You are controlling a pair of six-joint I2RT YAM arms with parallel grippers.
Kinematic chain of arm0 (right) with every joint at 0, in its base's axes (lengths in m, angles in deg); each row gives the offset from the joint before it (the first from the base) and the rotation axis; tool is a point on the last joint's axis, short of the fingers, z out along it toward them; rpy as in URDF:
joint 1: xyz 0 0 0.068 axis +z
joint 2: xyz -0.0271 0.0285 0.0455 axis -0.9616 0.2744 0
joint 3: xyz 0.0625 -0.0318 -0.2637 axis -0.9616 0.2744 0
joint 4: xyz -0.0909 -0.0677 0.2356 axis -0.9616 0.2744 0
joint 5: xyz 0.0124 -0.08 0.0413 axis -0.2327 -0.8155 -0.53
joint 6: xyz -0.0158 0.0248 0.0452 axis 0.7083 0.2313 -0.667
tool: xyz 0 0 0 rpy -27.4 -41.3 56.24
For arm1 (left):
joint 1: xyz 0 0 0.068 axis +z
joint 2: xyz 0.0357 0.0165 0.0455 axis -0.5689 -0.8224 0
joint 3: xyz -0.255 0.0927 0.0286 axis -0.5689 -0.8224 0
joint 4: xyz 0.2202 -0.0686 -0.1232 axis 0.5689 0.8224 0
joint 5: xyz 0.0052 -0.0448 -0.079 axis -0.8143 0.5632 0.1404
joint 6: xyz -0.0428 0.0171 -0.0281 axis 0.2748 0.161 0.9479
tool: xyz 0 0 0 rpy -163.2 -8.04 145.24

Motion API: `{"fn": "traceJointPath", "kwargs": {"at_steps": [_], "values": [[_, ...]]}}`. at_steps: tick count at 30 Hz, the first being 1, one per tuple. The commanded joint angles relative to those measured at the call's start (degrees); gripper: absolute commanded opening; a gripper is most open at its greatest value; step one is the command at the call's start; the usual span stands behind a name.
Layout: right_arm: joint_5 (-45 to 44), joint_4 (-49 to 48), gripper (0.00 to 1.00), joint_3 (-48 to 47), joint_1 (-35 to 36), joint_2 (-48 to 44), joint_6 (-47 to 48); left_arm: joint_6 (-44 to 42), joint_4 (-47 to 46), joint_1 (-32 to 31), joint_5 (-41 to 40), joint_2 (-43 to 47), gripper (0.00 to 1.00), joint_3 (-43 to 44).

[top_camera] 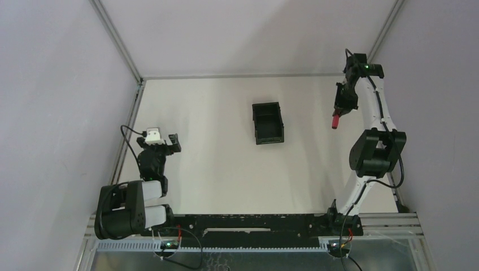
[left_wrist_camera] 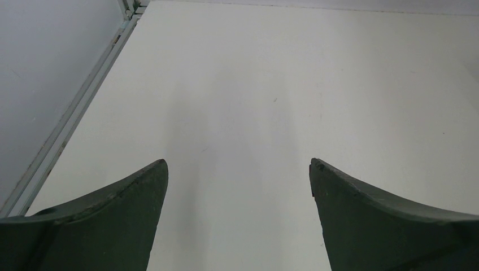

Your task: Put the screwdriver in the bin

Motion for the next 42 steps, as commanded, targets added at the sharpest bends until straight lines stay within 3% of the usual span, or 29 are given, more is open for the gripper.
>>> {"fn": "traceJointPath", "kwargs": {"at_steps": [1,8,17,23,31,32,36,39,42], "values": [[-0.87,7.35,0.00,-5.40,2.05,-1.20,-1.45,0.37,-2.54,-0.35,0.23,0.05,1.00,2.67],[-0.94,0.99,0.00,-9.43,14.93,2.40,-2.15,0.36,-2.54,-0.39,0.23,0.00,1.00,2.66],[-5.70,-7.24,0.00,-17.51,33.62,13.21,8.02,0.37,-2.54,-0.38,0.23,0.05,1.00,2.68],[-8.71,-11.04,0.00,-15.53,36.32,17.54,11.90,0.37,-2.54,-0.39,0.26,0.05,1.00,2.74],[-10.79,-19.72,0.00,-4.19,37.36,18.00,13.03,0.35,-2.54,-0.38,0.24,0.04,1.00,2.67],[-10.78,-19.80,0.02,-4.10,37.42,18.38,12.92,0.36,-2.54,-0.35,0.23,0.06,1.00,2.72],[-10.04,-20.19,0.31,-3.74,37.85,18.53,12.03,0.37,-2.54,-0.37,0.23,-0.03,1.00,2.70],[-10.28,-20.98,0.39,-3.69,38.05,17.55,10.35,0.37,-2.54,-0.28,0.23,0.00,1.00,2.69],[-10.89,-21.85,0.40,-3.65,38.00,15.69,8.69,0.37,-2.52,-0.34,0.24,0.04,1.00,2.71]]}}
